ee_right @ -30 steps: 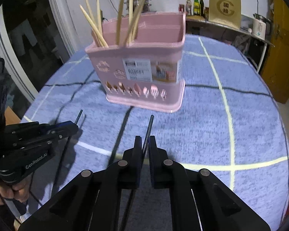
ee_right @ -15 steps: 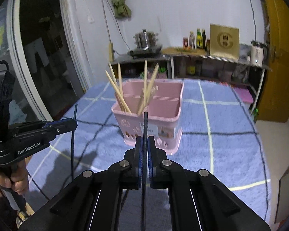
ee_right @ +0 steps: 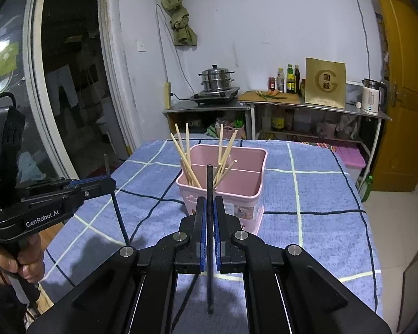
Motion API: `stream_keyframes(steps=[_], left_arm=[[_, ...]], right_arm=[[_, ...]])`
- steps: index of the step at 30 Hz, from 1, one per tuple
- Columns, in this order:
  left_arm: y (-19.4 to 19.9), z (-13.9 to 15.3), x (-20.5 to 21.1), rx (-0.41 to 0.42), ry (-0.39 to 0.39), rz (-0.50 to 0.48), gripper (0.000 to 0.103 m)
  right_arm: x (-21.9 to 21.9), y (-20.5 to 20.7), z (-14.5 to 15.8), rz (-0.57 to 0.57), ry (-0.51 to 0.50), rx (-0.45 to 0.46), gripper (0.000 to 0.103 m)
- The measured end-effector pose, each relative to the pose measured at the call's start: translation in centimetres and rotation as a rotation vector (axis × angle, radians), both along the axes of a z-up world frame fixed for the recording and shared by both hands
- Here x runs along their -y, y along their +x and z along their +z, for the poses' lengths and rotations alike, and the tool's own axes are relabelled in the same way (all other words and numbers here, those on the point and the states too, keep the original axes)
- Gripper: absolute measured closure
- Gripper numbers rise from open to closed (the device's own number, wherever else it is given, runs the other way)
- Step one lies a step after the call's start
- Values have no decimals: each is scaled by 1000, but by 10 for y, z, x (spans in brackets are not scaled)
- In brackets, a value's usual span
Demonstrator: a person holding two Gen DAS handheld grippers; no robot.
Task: Organize utensils
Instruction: 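Close the left tool on a dark chopstick while the right tool grasps another, then lift both dark chopsticks upright and carry them over the pink basket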
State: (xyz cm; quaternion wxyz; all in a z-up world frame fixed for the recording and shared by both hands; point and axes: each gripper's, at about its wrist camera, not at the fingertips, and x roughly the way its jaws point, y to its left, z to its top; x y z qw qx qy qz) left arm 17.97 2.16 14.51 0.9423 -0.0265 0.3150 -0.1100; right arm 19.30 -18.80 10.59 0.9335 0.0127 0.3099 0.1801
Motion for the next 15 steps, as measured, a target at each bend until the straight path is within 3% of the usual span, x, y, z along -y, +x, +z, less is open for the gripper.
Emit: stream_keyframes(steps=[15], left_arm=[[-13,9,6,21,19,-39,99]], right_arm=[[3,-16,16,10,5,38,99]])
